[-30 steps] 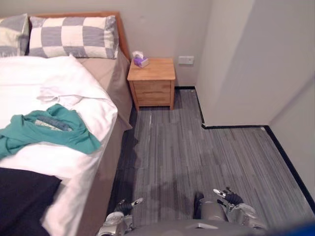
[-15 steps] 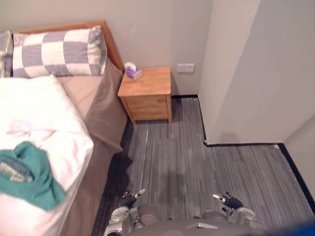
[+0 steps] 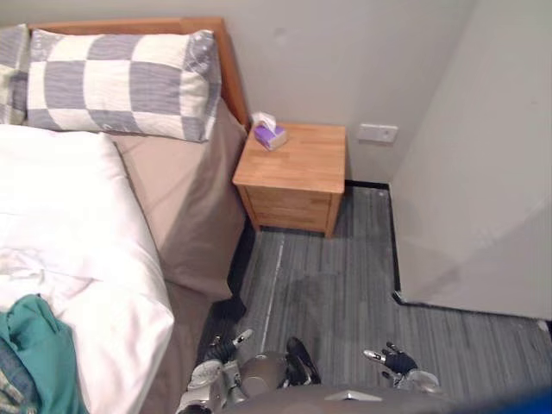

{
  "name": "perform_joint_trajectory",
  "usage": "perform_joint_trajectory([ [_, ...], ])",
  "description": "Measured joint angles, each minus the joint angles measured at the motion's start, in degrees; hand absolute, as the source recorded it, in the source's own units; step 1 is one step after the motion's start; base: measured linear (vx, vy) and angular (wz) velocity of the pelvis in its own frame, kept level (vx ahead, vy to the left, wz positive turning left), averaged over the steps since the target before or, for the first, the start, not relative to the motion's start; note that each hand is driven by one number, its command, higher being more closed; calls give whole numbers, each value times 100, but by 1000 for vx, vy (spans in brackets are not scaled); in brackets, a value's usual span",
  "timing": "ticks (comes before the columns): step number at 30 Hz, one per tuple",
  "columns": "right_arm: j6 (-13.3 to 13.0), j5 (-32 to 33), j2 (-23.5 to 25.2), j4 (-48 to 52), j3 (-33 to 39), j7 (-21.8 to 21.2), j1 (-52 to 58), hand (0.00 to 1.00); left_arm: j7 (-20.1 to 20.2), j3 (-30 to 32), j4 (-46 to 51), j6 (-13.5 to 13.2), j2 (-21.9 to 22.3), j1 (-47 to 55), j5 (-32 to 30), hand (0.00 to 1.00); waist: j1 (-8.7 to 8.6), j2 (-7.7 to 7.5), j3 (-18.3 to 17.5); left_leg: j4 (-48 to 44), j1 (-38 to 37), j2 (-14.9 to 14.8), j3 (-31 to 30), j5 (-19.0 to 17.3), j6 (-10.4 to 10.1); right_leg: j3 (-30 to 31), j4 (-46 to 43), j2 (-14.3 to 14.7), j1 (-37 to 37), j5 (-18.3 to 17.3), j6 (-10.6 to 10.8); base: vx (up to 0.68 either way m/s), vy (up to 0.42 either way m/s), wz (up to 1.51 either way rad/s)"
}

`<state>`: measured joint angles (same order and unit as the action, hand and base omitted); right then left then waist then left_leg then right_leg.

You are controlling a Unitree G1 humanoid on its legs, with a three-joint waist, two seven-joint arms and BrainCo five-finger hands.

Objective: Tidy the bed and pick cloth on bed and put in laundry

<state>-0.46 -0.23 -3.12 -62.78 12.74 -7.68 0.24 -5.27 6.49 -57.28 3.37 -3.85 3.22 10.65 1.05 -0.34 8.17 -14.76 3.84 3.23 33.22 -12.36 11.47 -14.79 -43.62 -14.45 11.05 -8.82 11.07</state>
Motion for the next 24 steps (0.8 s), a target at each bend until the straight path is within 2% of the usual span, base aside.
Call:
perform_joint_trajectory([
  [1,0,-15,-30,2,-9,3,20,0,-9,-74,-28,32,-36,4,7,0,-39,18,4,211,-304,116,-218,3,-5,-41,-807,-51,-344,-86,20,256,108,64],
  [3,-10,-25,-63,72,-23,3,46,0,-8,-286,-38,107,-116,6,18,0,-38,4,11,492,-727,262,-558,35,-58,-141,-1317,-162,-766,-361,-96,273,73,91],
  [4,-21,-66,-93,102,-26,2,40,0,-10,-456,-50,135,-167,-19,144,0,-54,4,19,606,-939,291,-821,53,-86,-144,-1262,-158,-975,-527,-119,250,13,113],
  [6,-81,-111,-140,105,-116,-1,19,0,-5,-633,-61,144,-195,-47,247,0,-100,33,27,736,-1121,289,-1408,108,-176,-81,-787,-85,-1314,-723,-240,212,-61,163],
  [8,-108,-97,-156,101,-215,-5,7,0,3,-652,-136,157,-213,-170,248,0,-171,-66,32,841,-1243,288,-2086,129,-325,169,31,62,-1511,-788,-293,192,-124,193],
  [9,-119,-79,-156,90,-243,-14,17,0,1,-653,-154,158,-209,-164,250,0,-168,-112,54,873,-1309,262,-2513,133,-367,539,742,236,-1567,-783,-292,192,-174,189],
  [10,-124,31,-157,70,-264,-35,18,0,-6,-653,-170,157,-210,-145,246,0,-166,-132,59,864,-1321,230,-2919,131,-425,1005,1495,441,-1572,-735,-255,192,-187,182],
  [11,-128,70,-158,51,-274,-60,16,0,-7,-652,-205,154,-213,-142,247,0,-165,-131,61,860,-1323,214,-3108,128,-453,1229,1828,543,-1577,-671,-270,192,-230,169],
  [13,-148,139,-158,38,-395,-103,13,0,-16,-610,-240,118,-215,-146,246,0,-164,-173,76,747,-1309,194,-3720,44,-560,1935,2849,845,-1559,-301,-350,235,-321,145],
  [14,-198,185,-146,32,-435,-131,16,0,-28,-574,-238,86,-209,-141,229,0,-174,-200,89,557,-1267,205,-3967,-76,-615,2145,3014,911,-1482,89,-407,298,-393,133],
  [15,-257,246,-135,-4,-451,-142,18,0,-66,-464,-239,54,-191,-131,214,0,-150,-242,90,390,-1289,165,-4131,-200,-742,2047,3007,1004,-1273,221,-626,312,-375,102],
  [16,-282,288,-148,-10,-471,-161,4,0,-126,-335,-205,-14,-108,-45,194,0,-73,-141,64,361,-1291,43,-4116,-220,-822,1892,2864,1037,-1277,149,-714,316,-332,85],
  [17,-345,316,-153,-2,-512,-197,-47,0,-160,-184,-194,-80,-10,-10,113,0,-69,-54,71,357,-1286,-54,-4077,-250,-887,1673,2756,1051,-1261,22,-815,246,-240,63],
  [19,-364,342,-142,24,-640,-241,-72,0,-224,-75,-168,-161,90,0,-32,0,-72,0,48,361,-1223,-167,-3896,-225,-987,1424,2764,1049,-1211,-49,-880,174,-156,80],
  [20,-355,389,-75,77,-661,-323,-112,0,-270,37,-67,-260,124,36,-59,0,-65,8,43,75,-990,-314,-3393,-317,-1192,1112,2895,998,-1097,-58,-896,171,-144,112],
  [22,-346,463,21,179,-692,-347,-63,0,-385,176,15,-372,120,34,-3,0,-63,-39,147,-909,-522,-619,-2475,-516,-1455,635,3104,919,-751,-119,-999,115,-104,141],
  [23,-327,555,4,290,-787,-338,-26,0,-401,282,45,-410,132,28,-4,0,-47,-22,196,-1691,-198,-949,-1905,-606,-1489,290,3229,886,-491,-133,-1020,41,-31,126],
  [24,-315,581,3,327,-821,-327,-18,0,-396,288,89,-433,122,36,-6,0,-29,-1,217,-1976,-85,-1133,-1619,-637,-1446,141,3269,860,-358,-138,-1022,41,18,115],
])
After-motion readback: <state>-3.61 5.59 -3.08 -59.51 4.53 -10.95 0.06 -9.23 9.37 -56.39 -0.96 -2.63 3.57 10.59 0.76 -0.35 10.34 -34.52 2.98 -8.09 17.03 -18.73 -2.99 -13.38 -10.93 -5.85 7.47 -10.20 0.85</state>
